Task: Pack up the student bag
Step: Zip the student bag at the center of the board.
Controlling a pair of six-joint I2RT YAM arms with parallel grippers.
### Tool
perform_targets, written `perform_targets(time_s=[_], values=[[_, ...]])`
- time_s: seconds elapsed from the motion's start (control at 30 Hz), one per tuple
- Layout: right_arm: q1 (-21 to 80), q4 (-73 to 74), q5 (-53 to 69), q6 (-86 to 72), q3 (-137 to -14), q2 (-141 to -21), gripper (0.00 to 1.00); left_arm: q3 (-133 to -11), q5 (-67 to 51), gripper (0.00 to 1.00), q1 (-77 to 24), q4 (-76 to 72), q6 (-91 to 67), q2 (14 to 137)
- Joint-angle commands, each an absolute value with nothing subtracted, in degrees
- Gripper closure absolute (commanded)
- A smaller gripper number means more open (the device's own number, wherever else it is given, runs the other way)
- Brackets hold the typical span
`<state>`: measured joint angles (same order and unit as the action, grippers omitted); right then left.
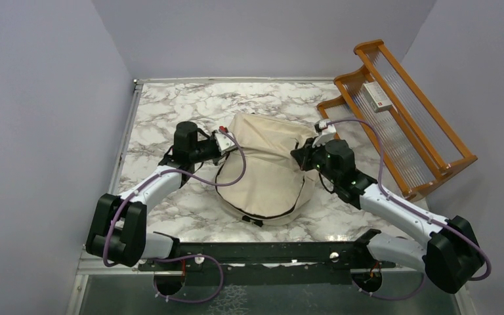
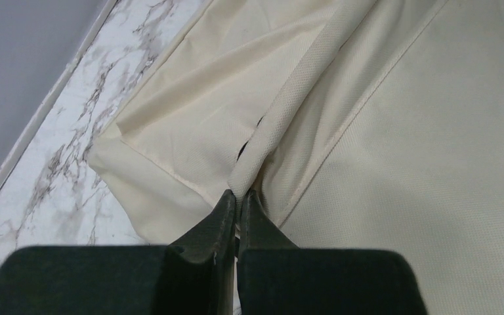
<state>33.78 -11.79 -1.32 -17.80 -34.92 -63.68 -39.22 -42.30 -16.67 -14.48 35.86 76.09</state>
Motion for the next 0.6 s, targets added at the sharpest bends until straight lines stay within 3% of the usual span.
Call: perform_targets(time_s=[0.0,0.57], values=[[32.1,-7.4,-19.2,-19.5,-32.7,-59.7,1.0,-38.4,-34.2,1.0,-12.5,-16.6,34.3,76.6],[28.4,-4.7,-24.0,-23.1,-26.6,-59.7,0.99,-38.0,-32.1,1.0,-9.0,-18.6,32.4,77.4]])
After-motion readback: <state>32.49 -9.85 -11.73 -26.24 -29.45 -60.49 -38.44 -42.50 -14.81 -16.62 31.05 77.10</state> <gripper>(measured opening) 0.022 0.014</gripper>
